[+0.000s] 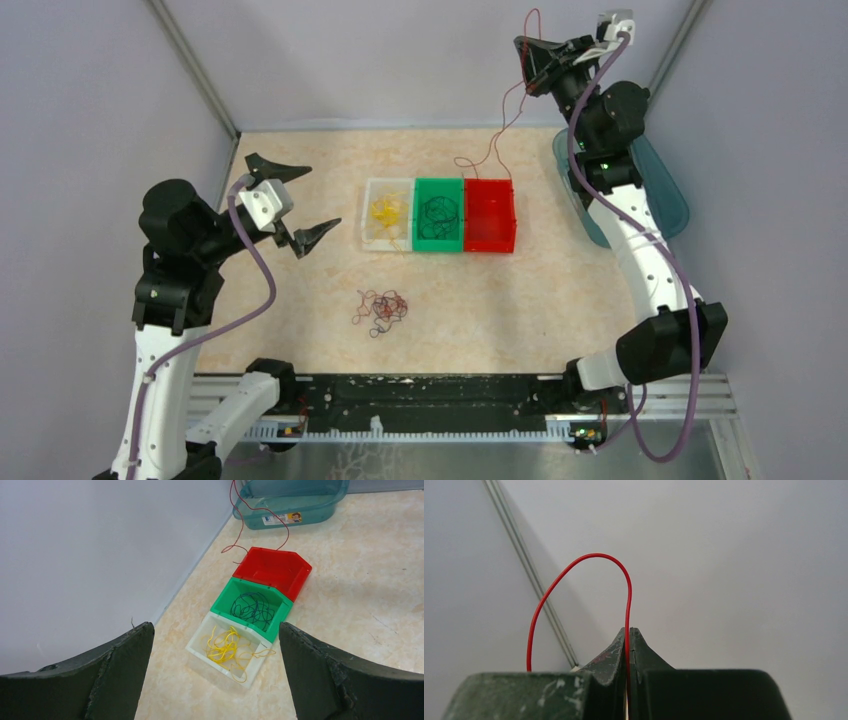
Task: Untangle the cables
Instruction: Place the cable in the bin.
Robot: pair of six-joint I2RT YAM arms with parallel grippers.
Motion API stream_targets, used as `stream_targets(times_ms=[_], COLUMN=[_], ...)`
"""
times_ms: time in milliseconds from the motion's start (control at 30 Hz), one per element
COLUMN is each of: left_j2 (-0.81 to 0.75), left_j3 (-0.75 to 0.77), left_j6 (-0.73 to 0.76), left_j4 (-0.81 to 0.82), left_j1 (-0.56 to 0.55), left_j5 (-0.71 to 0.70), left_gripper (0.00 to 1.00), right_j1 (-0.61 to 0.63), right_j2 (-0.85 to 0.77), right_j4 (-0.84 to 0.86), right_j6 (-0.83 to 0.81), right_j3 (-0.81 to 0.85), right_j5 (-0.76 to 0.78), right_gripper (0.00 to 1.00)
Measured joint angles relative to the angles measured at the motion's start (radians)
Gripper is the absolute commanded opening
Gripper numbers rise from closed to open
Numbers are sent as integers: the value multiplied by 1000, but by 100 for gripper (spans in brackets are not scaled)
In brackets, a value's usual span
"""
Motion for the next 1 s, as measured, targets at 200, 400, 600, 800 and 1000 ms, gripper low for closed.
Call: stream_targets(times_ms=[200,400,600,800,1000], left_j2=[3,8,13,13,13], left_j3=[0,3,3,3,3], left_j6=[6,7,7,7,8], left_j4=[-3,-3,-3,-3,-3], left_j1=[0,0,0,0,0], left_j5=[-3,-3,-3,-3,-3], left_gripper=[99,99,99,99,100], right_j1=[-2,-3,-8,-9,-9], right_j2=[3,3,3,3,3], right_j4=[8,24,19,21,26], right_j6=[-8,-18,-28,-36,-41], right_j3=[-12,-68,-164,-217,-235], right_j5=[0,-1,-8,-23,-38], right_gripper=[0,0,0,0,0])
